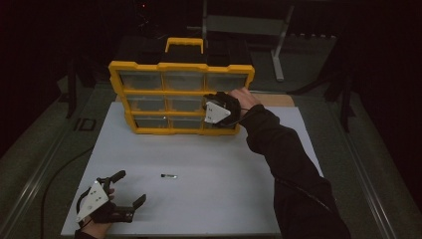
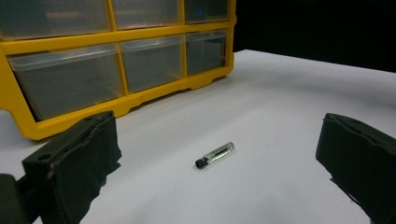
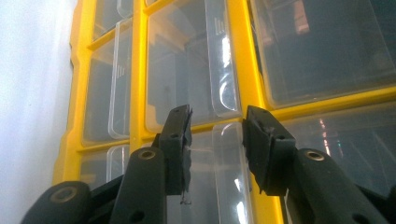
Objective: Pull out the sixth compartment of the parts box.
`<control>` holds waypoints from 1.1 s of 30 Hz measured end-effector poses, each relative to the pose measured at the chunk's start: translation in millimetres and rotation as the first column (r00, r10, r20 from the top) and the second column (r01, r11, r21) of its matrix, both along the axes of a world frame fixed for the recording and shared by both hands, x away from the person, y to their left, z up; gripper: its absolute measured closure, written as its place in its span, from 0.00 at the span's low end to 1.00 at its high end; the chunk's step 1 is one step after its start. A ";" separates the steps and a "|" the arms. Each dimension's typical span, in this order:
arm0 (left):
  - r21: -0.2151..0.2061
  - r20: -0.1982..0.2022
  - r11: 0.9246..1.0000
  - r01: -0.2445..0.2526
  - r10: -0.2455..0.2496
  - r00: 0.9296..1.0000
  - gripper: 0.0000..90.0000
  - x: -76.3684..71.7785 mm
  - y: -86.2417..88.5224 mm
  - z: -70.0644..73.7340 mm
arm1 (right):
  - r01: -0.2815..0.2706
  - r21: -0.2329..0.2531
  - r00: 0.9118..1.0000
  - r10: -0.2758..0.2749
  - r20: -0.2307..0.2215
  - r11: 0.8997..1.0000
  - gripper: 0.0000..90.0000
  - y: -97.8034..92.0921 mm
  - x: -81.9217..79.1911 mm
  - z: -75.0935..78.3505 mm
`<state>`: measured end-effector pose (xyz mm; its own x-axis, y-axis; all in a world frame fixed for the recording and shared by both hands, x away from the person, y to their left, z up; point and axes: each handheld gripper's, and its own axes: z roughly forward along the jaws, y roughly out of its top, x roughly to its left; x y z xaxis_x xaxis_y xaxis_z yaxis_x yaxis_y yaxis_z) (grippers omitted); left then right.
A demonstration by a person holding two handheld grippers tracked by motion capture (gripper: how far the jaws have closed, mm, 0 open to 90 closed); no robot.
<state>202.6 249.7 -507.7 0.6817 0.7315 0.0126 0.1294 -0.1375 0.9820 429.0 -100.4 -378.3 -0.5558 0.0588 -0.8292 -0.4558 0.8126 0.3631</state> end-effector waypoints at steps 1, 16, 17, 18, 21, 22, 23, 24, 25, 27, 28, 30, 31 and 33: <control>-0.001 0.000 1.000 0.000 0.000 1.000 0.00 0.0 0.1 0.0 | -0.010 -0.004 1.000 0.010 0.011 1.000 0.69 -0.5 0.6 -0.2; 0.009 0.001 1.000 0.007 -0.007 1.000 0.00 -0.3 -1.4 0.3 | 0.002 -0.020 1.000 -0.002 0.004 1.000 0.82 -0.5 5.9 1.1; 0.009 0.001 1.000 0.007 -0.007 1.000 0.00 -0.3 -1.5 0.3 | 0.003 -0.020 1.000 -0.003 -0.005 1.000 0.83 -0.1 6.4 2.0; 0.010 0.001 1.000 0.006 -0.006 1.000 0.00 -0.2 -1.5 0.2 | 0.006 -0.015 1.000 -0.006 -0.017 1.000 0.83 0.0 6.5 2.6; 0.010 0.002 1.000 0.006 -0.006 1.000 0.00 0.0 -1.5 0.2 | 0.020 -0.016 0.998 -0.020 -0.056 1.000 0.83 0.5 6.6 5.8; 0.011 0.002 1.000 0.007 -0.007 1.000 0.00 0.0 -1.6 0.2 | 0.030 -0.014 0.997 -0.031 -0.067 0.999 0.83 1.4 6.1 6.4; 0.012 0.002 1.000 0.007 -0.007 1.000 0.00 0.0 -1.7 0.1 | 0.031 -0.018 0.997 -0.032 -0.075 0.999 0.83 1.9 6.4 7.7; 0.013 0.002 1.000 0.007 -0.007 1.000 0.00 0.0 -1.7 0.1 | 0.034 -0.021 0.996 -0.035 -0.078 0.999 0.83 2.3 6.6 8.7; 0.013 0.002 1.000 0.007 -0.007 1.000 0.00 0.0 -1.7 0.1 | 0.033 -0.023 0.996 -0.034 -0.084 0.999 0.83 2.6 6.6 9.3; 0.012 0.001 1.000 0.007 -0.007 1.000 0.00 0.2 -1.6 0.0 | 0.034 -0.020 0.995 -0.036 -0.091 0.999 0.83 2.9 5.4 9.3; 0.011 0.000 1.000 0.007 -0.007 1.000 0.00 0.3 -1.7 -0.1 | 0.032 -0.021 0.995 -0.033 -0.093 0.999 0.83 2.6 4.8 9.9; 0.012 -0.001 1.000 0.008 -0.008 1.000 0.00 0.4 -2.1 -0.3 | 0.027 -0.016 0.994 -0.029 -0.104 1.000 0.83 1.8 3.5 10.4; 0.014 -0.001 1.000 0.009 -0.009 1.000 0.00 0.4 -2.2 -0.2 | 0.025 -0.021 0.994 -0.027 -0.104 0.999 0.83 1.4 2.8 10.9; 0.015 -0.001 1.000 0.010 -0.010 1.000 0.00 0.4 -2.5 -0.2 | 0.021 -0.024 0.994 -0.023 -0.108 0.999 0.83 1.2 0.8 11.7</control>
<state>202.9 247.2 -507.9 0.6890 0.7244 0.0230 0.1290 -0.1538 0.9796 429.8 -99.2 -366.6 -0.6413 0.0539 -0.7654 -0.3965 0.8307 0.3907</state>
